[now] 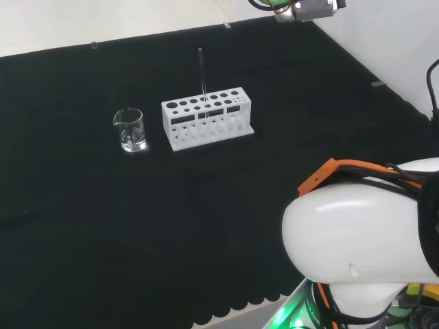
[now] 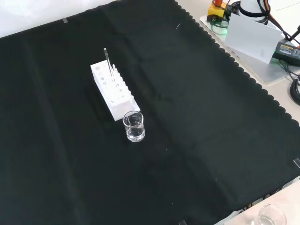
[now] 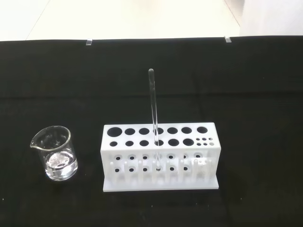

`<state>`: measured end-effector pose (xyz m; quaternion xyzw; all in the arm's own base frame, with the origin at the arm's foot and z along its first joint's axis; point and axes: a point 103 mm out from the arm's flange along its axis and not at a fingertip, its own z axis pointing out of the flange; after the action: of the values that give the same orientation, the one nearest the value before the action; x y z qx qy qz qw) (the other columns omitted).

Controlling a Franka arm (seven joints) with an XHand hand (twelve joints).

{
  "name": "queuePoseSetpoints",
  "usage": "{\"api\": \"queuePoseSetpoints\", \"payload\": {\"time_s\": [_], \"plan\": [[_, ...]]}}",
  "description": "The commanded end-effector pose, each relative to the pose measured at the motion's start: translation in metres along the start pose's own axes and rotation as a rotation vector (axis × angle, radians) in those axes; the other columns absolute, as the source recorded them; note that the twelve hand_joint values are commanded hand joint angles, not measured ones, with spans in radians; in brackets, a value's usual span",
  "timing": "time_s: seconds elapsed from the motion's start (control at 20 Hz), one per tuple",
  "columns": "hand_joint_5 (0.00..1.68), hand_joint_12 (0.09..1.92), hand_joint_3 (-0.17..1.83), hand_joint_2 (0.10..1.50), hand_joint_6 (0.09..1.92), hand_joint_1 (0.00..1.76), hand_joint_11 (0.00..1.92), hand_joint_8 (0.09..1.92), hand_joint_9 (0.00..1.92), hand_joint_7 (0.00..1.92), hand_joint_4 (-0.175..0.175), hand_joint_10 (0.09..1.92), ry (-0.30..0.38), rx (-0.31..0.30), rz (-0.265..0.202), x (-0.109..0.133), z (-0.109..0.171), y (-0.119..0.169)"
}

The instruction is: Take the glass rod from the white test tube rack.

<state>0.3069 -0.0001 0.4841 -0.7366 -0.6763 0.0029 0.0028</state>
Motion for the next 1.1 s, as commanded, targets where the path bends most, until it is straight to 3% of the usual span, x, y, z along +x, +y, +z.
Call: {"api": "queuePoseSetpoints", "payload": {"time_s": [0.05,0.55,1.1], "plan": [[0.0,0.81,0.57,0.84,0.09,0.52,0.0,0.21,0.0,0.0,-0.107,0.39,-0.004,-0.006,0.001,0.0,0.0,0.0],[0.0,0.78,0.46,0.9,0.09,0.51,0.0,0.17,0.0,0.0,-0.107,0.35,-0.011,-0.005,-0.007,0.002,0.004,0.003],[0.0,0.79,0.4,0.97,0.09,0.49,0.0,0.28,0.0,0.0,-0.104,0.44,0.017,0.011,-0.014,0.004,-0.001,0.017]]}}
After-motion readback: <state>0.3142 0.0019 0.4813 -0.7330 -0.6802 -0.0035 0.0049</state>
